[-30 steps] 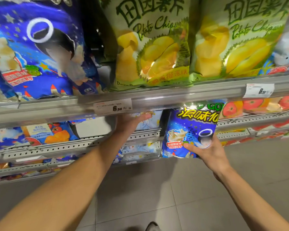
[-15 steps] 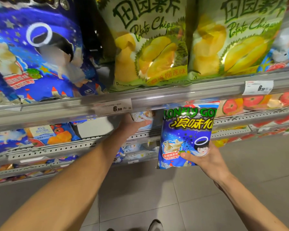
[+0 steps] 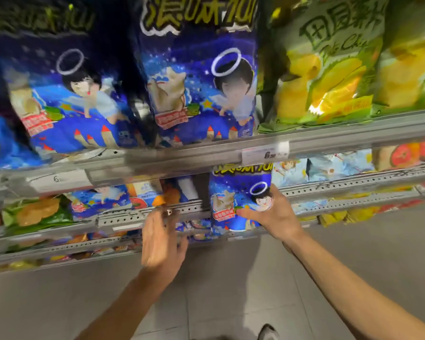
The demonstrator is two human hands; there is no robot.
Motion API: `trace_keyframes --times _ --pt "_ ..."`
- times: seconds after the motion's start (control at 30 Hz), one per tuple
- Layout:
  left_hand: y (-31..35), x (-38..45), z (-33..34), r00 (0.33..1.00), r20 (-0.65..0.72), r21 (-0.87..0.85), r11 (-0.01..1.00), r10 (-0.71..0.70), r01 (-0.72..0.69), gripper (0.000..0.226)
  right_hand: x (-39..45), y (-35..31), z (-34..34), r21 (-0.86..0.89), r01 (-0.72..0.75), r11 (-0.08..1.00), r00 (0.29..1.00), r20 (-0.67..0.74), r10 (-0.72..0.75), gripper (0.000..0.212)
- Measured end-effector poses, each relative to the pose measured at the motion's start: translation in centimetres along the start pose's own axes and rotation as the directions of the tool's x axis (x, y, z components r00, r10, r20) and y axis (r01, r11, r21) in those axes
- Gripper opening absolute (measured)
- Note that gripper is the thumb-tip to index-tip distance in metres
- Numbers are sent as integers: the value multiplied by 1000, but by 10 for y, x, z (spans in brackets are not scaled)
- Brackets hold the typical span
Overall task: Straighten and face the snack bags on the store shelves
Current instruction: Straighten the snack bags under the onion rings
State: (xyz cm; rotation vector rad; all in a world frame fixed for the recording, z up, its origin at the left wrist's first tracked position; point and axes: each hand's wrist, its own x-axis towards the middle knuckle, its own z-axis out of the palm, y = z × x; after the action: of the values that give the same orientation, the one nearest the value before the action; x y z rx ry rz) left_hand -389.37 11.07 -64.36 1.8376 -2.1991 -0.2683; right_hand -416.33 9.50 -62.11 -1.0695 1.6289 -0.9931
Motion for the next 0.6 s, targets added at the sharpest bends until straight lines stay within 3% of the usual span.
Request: trace_keyframes --times 0.23,0.43,0.6 --pt "-43 18 -11 994 103 99 995 -39 28 94 54 -31 41 -20 24 1000 998 -62 -25 81" --pt "-41 14 -5 989 123 116 991 -81 67 91 56 -25 46 -27 23 999 995 -91 -26 78" --pt "-42 15 -7 990 122 96 994 -68 57 90 64 -30 43 -106 -82 991 996 -25 80 73"
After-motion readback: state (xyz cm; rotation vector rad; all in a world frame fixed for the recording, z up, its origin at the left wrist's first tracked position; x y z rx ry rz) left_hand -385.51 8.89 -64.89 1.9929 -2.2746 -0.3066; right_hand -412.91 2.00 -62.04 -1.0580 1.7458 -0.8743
